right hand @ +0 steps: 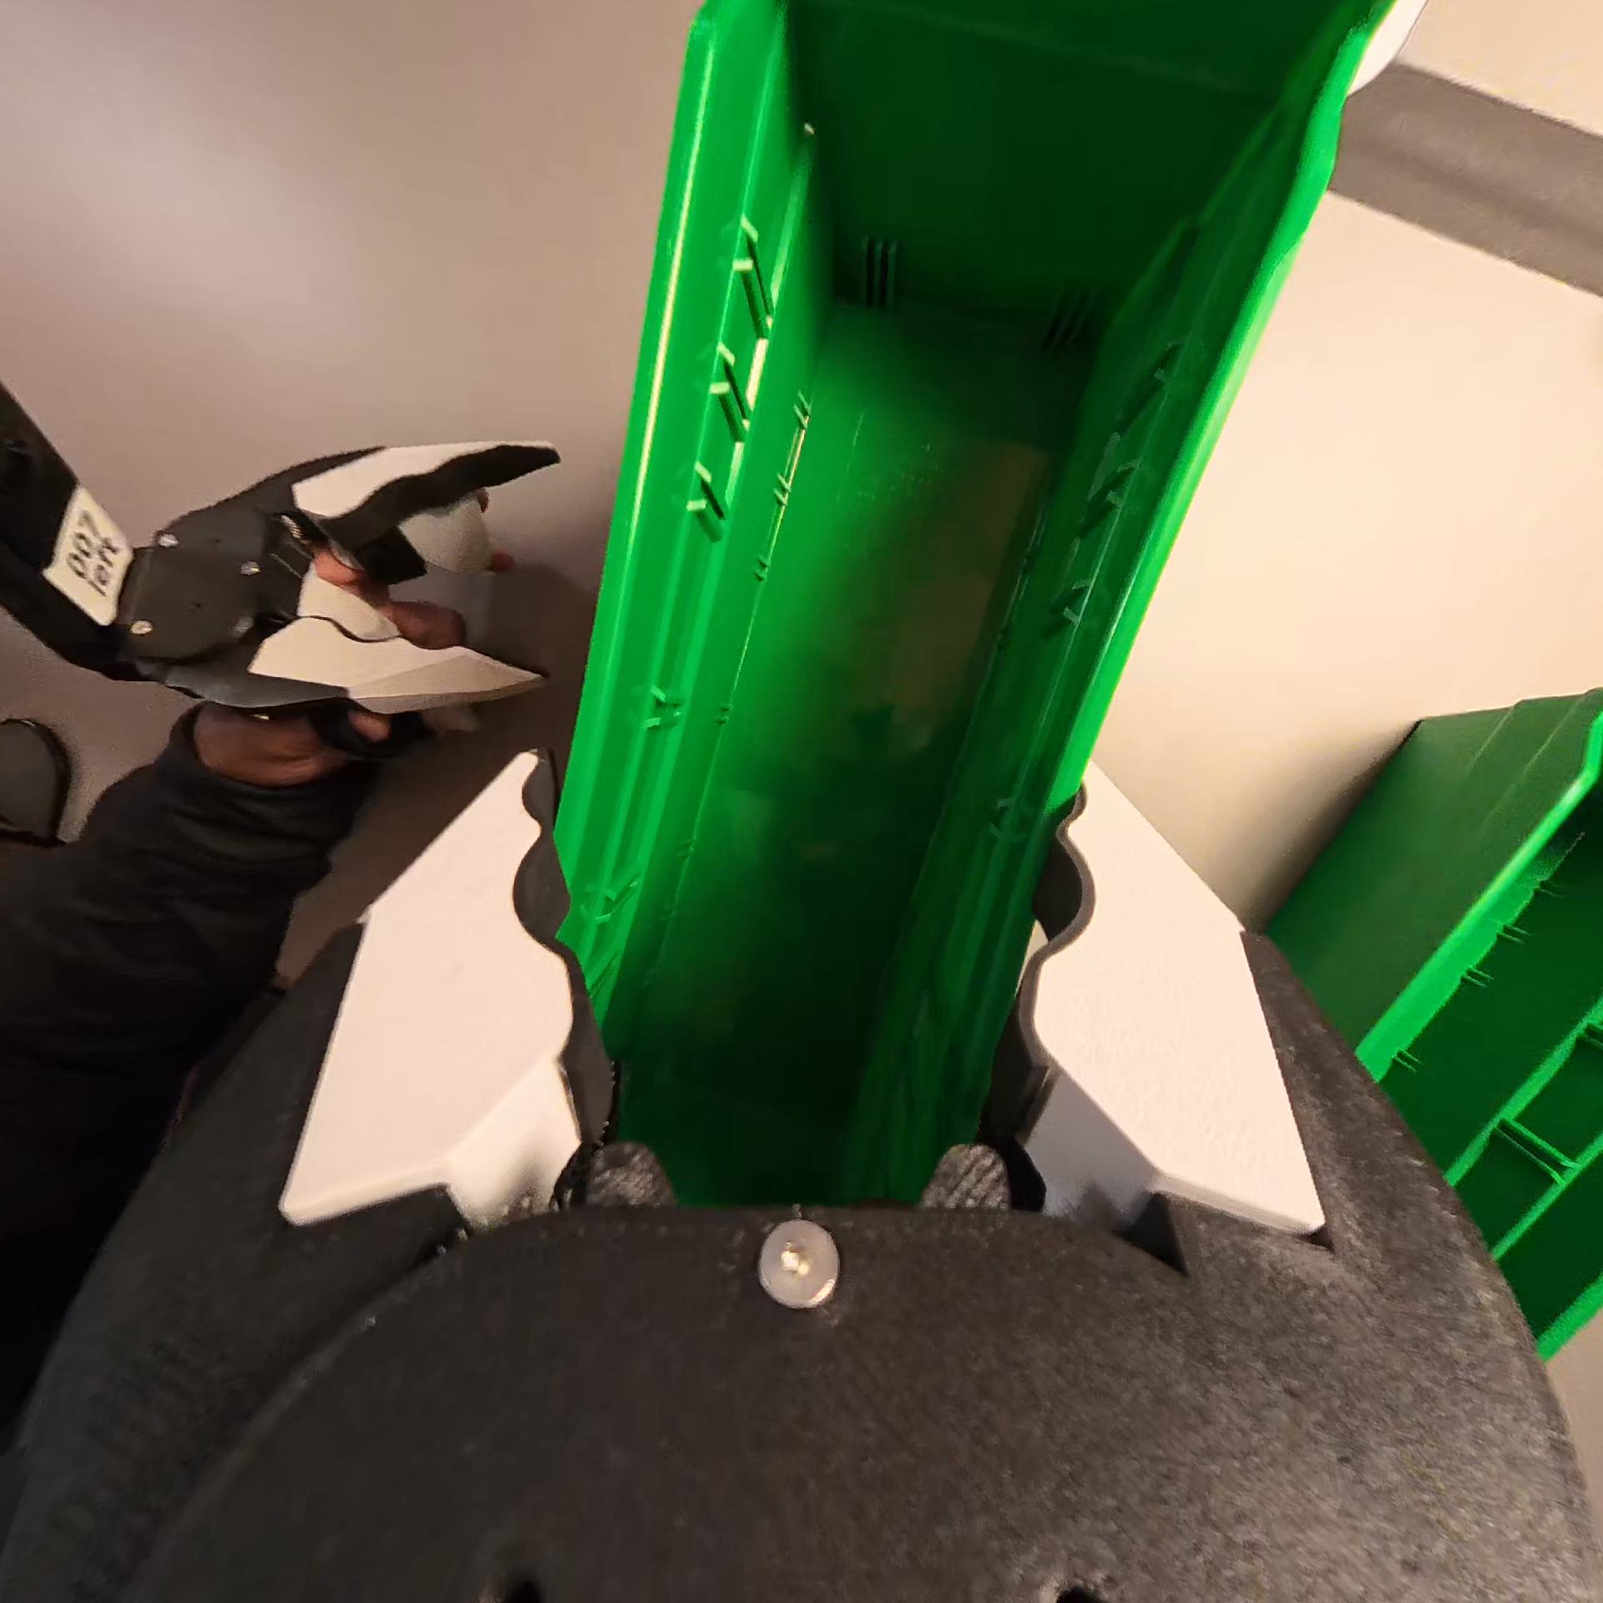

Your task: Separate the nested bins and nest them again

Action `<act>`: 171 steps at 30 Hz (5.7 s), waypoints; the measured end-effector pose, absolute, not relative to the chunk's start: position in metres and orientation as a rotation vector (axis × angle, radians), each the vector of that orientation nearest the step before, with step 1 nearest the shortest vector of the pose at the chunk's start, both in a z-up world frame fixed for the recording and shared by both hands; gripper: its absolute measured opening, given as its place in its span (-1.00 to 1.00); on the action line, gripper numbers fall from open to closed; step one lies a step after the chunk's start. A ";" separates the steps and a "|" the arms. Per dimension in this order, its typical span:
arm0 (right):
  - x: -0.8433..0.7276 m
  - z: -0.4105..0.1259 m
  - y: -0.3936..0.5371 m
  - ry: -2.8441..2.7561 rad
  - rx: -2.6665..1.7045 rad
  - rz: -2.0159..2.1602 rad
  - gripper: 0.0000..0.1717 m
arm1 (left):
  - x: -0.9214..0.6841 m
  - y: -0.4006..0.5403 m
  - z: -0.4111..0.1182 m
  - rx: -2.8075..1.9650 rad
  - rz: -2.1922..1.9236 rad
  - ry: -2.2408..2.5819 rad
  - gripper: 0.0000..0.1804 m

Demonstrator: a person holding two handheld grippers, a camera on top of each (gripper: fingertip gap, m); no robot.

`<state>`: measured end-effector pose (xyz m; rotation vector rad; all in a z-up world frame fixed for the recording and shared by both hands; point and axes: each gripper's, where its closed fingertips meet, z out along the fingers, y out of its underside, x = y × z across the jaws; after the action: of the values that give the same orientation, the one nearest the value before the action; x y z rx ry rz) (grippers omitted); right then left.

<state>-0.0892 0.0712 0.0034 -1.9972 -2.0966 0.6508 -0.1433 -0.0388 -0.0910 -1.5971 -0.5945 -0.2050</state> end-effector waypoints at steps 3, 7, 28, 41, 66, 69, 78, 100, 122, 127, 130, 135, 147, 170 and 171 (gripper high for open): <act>-0.091 0.027 0.064 -2.080 -1.967 0.711 0.30 | -0.151 -0.046 -0.085 -1.564 -0.197 -0.618 0.20; -0.094 0.061 0.039 -2.082 -1.894 0.805 0.30 | -0.167 -0.064 -0.078 -1.511 -0.165 -0.673 0.20; -0.149 -0.110 -0.126 -2.282 -1.927 0.747 0.51 | -0.154 -0.247 -0.069 -1.175 0.180 -0.933 0.14; -0.104 0.038 -0.131 -1.607 -1.600 1.944 0.67 | -0.006 -0.234 0.051 -0.659 -0.164 -0.515 0.05; 0.099 0.075 0.012 -0.837 -0.984 2.283 0.32 | 0.041 -0.111 0.016 -1.082 0.122 -0.650 -0.07; 0.104 0.038 0.033 -0.900 -1.092 2.192 0.18 | -0.014 -0.144 -0.025 -1.358 0.619 -0.817 -0.08; 0.097 -0.036 0.048 -1.006 -1.270 2.156 -0.06 | -0.065 -0.145 -0.074 -1.593 0.709 -0.926 -0.58; 0.089 -0.040 0.053 -1.020 -1.313 2.244 -0.12 | -0.050 -0.110 0.029 -1.647 0.497 -0.768 -0.17; 0.104 -0.031 0.048 -1.021 -1.232 2.505 -0.13 | -0.070 0.062 -0.056 -2.079 0.101 -0.767 -0.37; 0.104 -0.031 0.047 -1.028 -1.233 2.506 -0.13 | -0.089 0.057 -0.051 -2.249 0.229 -0.627 -0.49; 0.105 -0.030 0.049 -1.017 -1.227 2.522 -0.14 | -0.088 0.065 -0.013 -2.134 0.176 -0.680 -0.15; 0.105 -0.031 0.048 -1.025 -1.230 2.534 -0.15 | -0.078 0.085 -0.028 -2.343 0.324 -0.539 0.16; 0.108 -0.029 0.048 -1.017 -1.210 2.578 -0.19 | -0.089 0.102 -0.070 -2.537 0.266 -0.650 0.54; 0.108 -0.027 0.053 -0.979 -1.212 2.649 -0.21 | -0.080 0.108 -0.064 -2.558 0.265 -0.649 0.15; 0.108 -0.027 0.053 -0.977 -1.212 2.652 -0.21 | -0.078 0.109 -0.063 -2.550 0.251 -0.656 0.14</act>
<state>0.1081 0.0529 -0.0272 -1.2125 -0.9773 2.6516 -0.0785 0.1086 -0.0625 -2.5495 -0.6555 0.2506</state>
